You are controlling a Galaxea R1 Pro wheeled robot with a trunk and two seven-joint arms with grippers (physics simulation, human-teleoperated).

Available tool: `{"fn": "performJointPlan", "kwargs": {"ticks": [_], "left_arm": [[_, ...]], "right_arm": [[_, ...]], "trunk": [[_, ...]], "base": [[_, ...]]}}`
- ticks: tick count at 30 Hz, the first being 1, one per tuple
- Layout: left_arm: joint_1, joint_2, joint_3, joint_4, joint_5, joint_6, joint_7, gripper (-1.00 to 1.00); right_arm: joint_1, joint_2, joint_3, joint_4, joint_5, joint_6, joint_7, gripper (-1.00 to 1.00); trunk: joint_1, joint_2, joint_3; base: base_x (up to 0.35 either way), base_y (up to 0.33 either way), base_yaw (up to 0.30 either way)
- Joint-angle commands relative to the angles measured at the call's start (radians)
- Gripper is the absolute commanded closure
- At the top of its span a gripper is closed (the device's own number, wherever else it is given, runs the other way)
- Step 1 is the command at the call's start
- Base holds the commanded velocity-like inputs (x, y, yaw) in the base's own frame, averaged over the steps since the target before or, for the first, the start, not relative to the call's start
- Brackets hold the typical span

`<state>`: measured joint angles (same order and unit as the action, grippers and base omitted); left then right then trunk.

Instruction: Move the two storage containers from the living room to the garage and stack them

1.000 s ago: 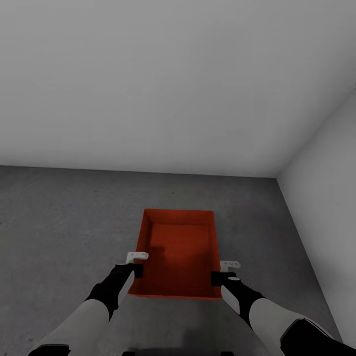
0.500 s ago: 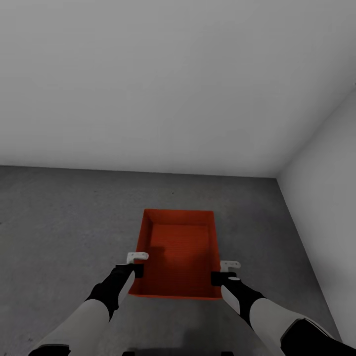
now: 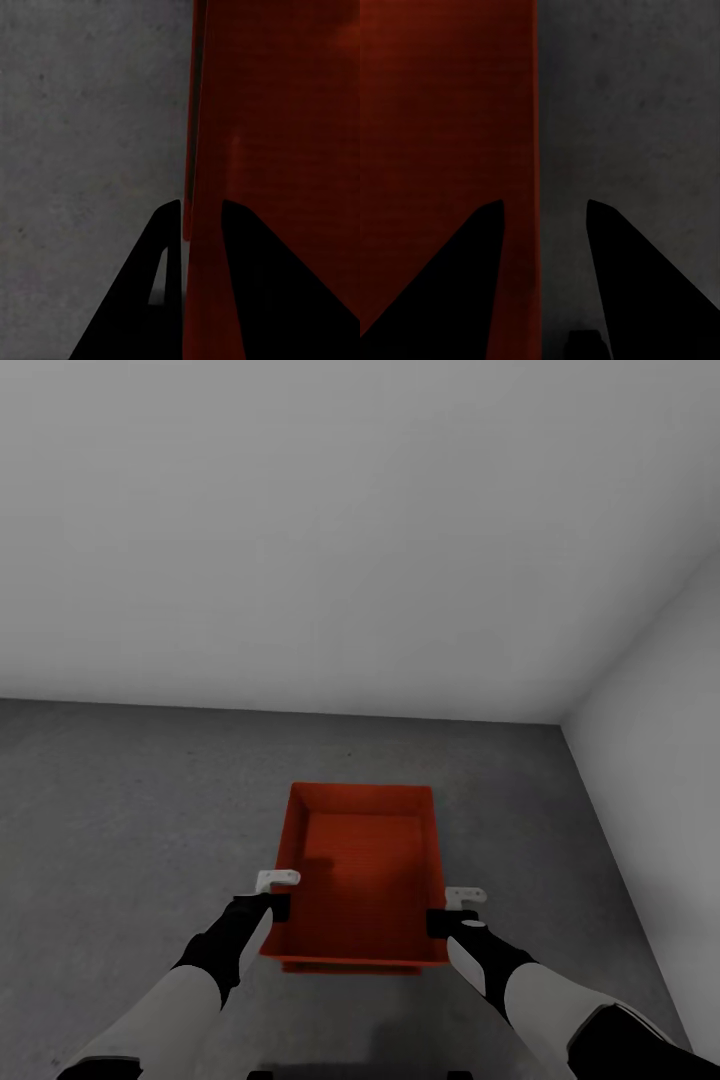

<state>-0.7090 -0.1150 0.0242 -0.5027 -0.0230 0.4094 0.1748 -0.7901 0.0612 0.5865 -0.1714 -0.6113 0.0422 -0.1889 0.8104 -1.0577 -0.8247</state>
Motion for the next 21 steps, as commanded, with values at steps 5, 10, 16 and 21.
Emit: {"fn": "performJointPlan", "kwargs": {"ticks": [5,10,16,21], "left_arm": [[0.000,0.000,-0.011,0.002,0.017,0.005,0.006,1.00],[0.000,0.000,-0.010,0.002,0.017,0.005,0.006,1.00],[0.000,0.000,-0.010,0.002,0.017,0.005,0.006,1.00],[0.000,0.000,-0.010,0.003,0.017,0.005,0.006,1.00]], "right_arm": [[-0.001,-0.030,0.012,-0.002,0.010,0.004,-0.075,1.00],[-0.001,-0.030,0.012,-0.002,0.010,0.004,-0.075,1.00],[0.000,-0.030,0.012,-0.002,0.010,0.004,-0.075,1.00],[-0.001,-0.030,0.012,-0.002,0.010,0.004,-0.075,1.00]], "trunk": [[0.000,0.000,-0.001],[0.000,0.000,-0.001],[0.000,0.000,-0.001],[0.000,0.000,-0.001]], "base": [[0.001,0.000,0.000],[-0.071,0.000,0.000],[-0.023,0.000,0.000],[-0.001,0.000,0.000]]}}
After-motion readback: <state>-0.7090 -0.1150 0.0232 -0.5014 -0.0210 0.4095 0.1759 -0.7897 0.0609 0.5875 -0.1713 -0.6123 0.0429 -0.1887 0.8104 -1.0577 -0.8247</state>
